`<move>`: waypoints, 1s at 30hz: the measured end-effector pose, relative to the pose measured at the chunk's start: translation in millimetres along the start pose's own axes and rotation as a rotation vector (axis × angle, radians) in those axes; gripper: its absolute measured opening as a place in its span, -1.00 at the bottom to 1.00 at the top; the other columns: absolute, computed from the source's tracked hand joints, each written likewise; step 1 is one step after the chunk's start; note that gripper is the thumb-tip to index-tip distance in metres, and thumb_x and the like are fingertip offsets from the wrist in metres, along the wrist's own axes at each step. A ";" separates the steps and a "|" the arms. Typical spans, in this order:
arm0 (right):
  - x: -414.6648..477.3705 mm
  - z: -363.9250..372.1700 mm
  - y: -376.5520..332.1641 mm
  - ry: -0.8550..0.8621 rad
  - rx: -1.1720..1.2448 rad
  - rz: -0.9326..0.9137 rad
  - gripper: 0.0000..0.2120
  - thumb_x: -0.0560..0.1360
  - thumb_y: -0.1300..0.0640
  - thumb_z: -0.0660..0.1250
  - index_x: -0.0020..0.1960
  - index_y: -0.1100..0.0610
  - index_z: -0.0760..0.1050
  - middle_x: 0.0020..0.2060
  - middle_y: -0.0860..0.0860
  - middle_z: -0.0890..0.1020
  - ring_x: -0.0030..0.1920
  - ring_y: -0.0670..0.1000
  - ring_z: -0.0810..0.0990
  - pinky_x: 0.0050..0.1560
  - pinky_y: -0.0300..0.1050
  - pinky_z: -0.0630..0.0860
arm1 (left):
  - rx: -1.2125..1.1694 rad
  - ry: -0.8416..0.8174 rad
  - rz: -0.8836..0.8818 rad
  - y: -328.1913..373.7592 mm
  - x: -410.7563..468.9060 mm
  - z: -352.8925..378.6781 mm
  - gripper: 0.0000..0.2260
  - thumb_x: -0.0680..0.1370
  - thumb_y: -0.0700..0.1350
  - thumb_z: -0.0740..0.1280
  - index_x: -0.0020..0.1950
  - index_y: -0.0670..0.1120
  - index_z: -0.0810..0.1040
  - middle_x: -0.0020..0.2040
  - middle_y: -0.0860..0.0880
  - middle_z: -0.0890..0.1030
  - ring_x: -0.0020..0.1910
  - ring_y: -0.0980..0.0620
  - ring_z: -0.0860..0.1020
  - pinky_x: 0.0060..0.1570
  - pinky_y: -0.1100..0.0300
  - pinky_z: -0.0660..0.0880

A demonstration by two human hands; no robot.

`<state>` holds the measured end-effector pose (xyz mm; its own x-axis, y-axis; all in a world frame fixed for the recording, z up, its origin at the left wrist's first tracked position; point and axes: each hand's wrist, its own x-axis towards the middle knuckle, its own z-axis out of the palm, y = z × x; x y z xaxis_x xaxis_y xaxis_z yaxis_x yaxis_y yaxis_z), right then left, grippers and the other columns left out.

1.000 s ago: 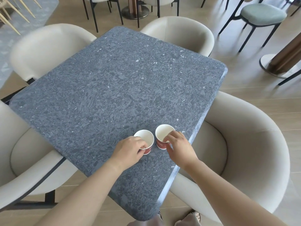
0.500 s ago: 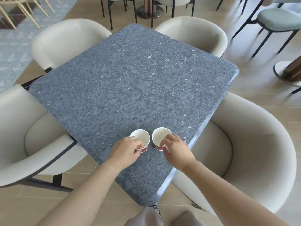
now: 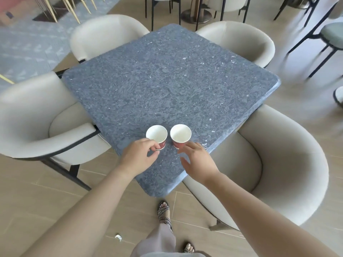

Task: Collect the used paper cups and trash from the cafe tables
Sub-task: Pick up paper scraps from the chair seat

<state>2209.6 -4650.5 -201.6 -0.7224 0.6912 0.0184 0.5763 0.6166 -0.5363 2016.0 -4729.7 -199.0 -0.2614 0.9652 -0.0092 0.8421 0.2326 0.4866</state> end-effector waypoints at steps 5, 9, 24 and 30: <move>-35.3 8.5 -11.2 -0.043 0.004 -0.052 -0.75 0.47 0.20 0.26 0.15 0.15 0.49 0.09 0.08 0.54 0.12 0.13 0.44 0.07 -0.07 0.40 | -0.007 0.033 -0.088 8.7 -61.6 11.1 -0.94 0.46 -0.03 0.36 -0.09 0.08 0.58 -0.17 0.15 0.55 -0.17 0.16 0.50 -0.20 0.23 0.43; -59.9 22.0 -28.8 -0.133 0.041 -0.094 -0.71 0.48 0.17 0.26 0.19 0.13 0.46 0.11 0.07 0.52 0.09 0.11 0.50 0.06 -0.08 0.42 | 0.013 0.030 -0.184 4.9 -115.4 17.6 -0.93 0.46 -0.02 0.36 -0.08 0.07 0.59 -0.12 0.13 0.58 -0.14 0.14 0.54 -0.21 0.26 0.39; -88.8 94.8 -123.0 -0.292 0.039 -0.249 -0.70 0.46 0.14 0.27 0.19 0.09 0.46 0.10 0.05 0.51 0.13 0.11 0.47 0.08 -0.06 0.44 | -0.043 0.032 -0.410 -60.2 -241.7 -1.4 -0.92 0.46 0.04 0.31 -0.06 0.15 0.54 -0.10 0.18 0.53 -0.07 0.16 0.54 -0.14 0.15 0.51; -86.7 144.5 -189.8 -0.350 0.023 -0.253 -0.71 0.49 0.14 0.24 0.20 0.07 0.45 0.14 0.00 0.50 0.14 0.08 0.48 0.05 -0.02 0.48 | -0.103 0.041 -0.441 -121.3 -284.8 -27.1 -0.91 0.46 0.01 0.32 -0.05 0.15 0.54 -0.12 0.22 0.49 -0.08 0.17 0.51 -0.13 0.18 0.48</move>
<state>2107.7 -4882.0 -223.3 -0.9280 0.3479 -0.1333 0.3589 0.7386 -0.5707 1975.5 -5036.0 -231.7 -0.6049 0.7704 -0.2014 0.5950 0.6054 0.5286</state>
